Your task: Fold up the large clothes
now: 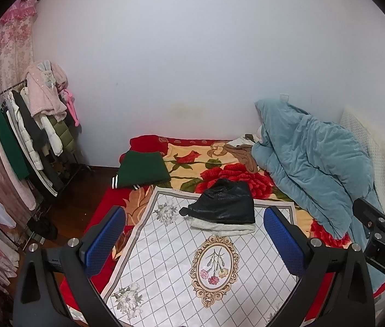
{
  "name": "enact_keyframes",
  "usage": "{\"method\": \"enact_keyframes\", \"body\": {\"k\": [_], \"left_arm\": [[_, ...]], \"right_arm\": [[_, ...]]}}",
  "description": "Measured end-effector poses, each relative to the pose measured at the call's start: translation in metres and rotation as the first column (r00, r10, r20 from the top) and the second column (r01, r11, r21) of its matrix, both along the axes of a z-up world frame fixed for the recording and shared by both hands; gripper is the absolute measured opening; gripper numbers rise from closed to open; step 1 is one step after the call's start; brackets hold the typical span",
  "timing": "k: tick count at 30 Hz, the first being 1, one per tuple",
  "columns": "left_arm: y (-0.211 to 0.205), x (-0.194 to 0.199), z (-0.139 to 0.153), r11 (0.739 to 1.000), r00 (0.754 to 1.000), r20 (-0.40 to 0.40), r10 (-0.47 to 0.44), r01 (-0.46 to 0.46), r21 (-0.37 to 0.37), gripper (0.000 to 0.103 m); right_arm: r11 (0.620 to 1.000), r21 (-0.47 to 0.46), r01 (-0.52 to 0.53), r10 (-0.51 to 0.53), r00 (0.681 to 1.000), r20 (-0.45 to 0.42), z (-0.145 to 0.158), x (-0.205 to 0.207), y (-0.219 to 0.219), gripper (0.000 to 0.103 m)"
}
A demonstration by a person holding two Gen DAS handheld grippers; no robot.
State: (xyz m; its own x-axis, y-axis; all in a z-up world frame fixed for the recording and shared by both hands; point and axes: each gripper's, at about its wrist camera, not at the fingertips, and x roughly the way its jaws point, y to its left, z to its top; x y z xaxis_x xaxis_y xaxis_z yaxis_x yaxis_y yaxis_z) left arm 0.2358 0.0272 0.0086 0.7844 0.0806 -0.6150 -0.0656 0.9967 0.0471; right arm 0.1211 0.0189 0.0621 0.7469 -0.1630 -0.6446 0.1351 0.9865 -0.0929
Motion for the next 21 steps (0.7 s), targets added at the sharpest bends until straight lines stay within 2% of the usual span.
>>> {"method": "enact_keyframes", "body": {"k": [21], "left_arm": [[0.0043,0.0019,0.0050,1.000,1.000,0.004,0.006,-0.006,0.000,0.103]], "right_arm": [[1.000,-0.001,-0.005,0.005,1.000,0.002,0.0076,0.0060,0.0047,0.097]]}}
